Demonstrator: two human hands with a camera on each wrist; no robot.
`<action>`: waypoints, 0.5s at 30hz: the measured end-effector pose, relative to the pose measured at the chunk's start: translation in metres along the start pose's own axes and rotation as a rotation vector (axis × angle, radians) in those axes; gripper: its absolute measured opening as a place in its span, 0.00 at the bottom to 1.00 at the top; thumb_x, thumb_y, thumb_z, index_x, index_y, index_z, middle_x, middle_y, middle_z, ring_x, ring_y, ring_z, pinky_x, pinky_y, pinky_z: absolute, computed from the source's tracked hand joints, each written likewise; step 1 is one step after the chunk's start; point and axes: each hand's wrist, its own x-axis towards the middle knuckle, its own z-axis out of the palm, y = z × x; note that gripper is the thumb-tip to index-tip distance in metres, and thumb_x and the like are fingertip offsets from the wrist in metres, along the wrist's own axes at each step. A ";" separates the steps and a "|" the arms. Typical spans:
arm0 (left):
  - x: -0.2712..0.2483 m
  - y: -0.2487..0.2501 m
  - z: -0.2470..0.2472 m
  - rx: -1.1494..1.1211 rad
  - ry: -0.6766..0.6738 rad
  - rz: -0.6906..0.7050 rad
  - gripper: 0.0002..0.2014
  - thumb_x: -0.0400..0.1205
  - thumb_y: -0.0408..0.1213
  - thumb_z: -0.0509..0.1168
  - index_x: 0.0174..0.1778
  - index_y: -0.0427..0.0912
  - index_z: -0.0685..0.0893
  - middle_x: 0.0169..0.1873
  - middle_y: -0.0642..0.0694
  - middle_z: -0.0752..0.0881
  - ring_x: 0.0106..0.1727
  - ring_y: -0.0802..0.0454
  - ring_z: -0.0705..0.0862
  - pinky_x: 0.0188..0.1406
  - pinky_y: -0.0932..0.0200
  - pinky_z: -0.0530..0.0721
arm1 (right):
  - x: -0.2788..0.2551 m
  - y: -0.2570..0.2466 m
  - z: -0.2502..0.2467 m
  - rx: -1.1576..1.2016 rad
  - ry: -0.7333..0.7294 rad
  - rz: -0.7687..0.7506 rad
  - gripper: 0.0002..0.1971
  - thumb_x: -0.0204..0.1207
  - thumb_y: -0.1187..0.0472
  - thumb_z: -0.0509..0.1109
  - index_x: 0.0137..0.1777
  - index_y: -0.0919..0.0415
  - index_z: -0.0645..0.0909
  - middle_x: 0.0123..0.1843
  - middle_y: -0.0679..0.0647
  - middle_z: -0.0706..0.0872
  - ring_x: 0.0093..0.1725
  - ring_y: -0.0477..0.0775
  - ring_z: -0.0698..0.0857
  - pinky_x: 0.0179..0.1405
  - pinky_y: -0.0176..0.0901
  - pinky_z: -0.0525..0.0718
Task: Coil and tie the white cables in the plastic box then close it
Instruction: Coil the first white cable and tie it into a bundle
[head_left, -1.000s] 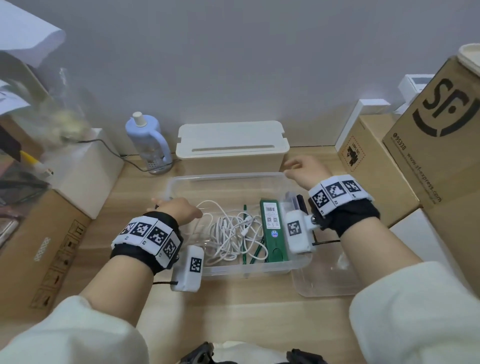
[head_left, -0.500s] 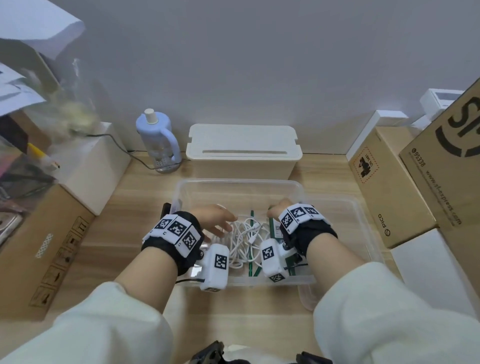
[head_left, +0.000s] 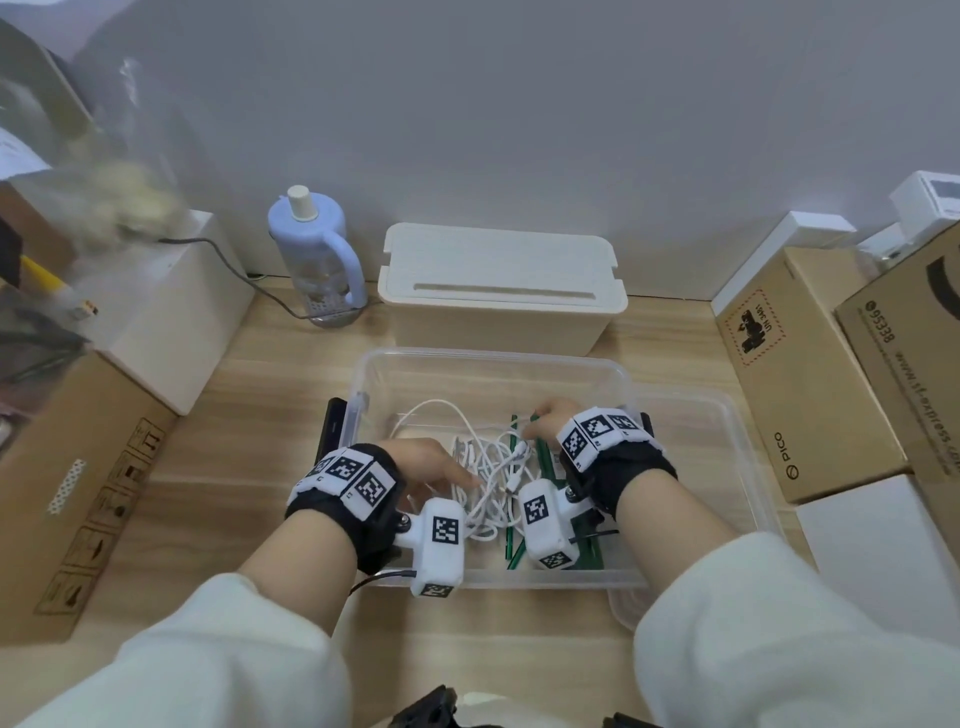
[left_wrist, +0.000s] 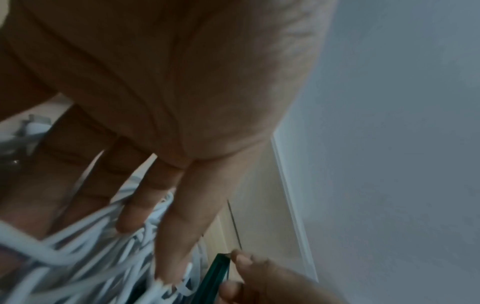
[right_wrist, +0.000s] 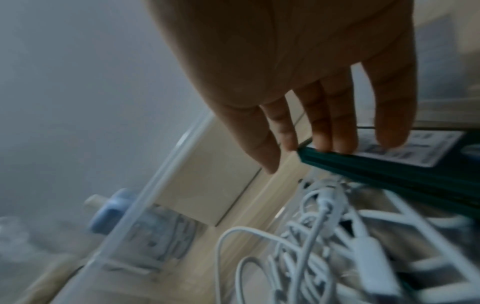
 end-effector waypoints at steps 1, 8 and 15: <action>0.001 0.000 -0.001 -0.002 -0.007 0.028 0.18 0.74 0.40 0.72 0.58 0.38 0.82 0.37 0.46 0.83 0.34 0.51 0.79 0.28 0.62 0.76 | 0.000 -0.003 0.001 0.045 -0.034 -0.011 0.20 0.75 0.62 0.68 0.67 0.67 0.75 0.57 0.61 0.81 0.52 0.58 0.80 0.46 0.45 0.78; -0.029 0.018 -0.017 -0.117 0.280 0.483 0.10 0.73 0.21 0.69 0.40 0.41 0.87 0.36 0.46 0.88 0.32 0.55 0.80 0.35 0.63 0.78 | -0.019 -0.020 -0.003 0.295 -0.137 -0.348 0.30 0.71 0.74 0.68 0.71 0.53 0.70 0.56 0.54 0.80 0.50 0.50 0.82 0.46 0.41 0.84; -0.069 0.034 -0.024 -0.369 0.302 0.783 0.16 0.73 0.15 0.61 0.40 0.44 0.79 0.27 0.52 0.89 0.26 0.60 0.82 0.28 0.67 0.79 | -0.044 -0.033 -0.010 0.314 -0.218 -0.616 0.13 0.74 0.64 0.70 0.58 0.55 0.79 0.44 0.58 0.86 0.44 0.51 0.85 0.57 0.44 0.79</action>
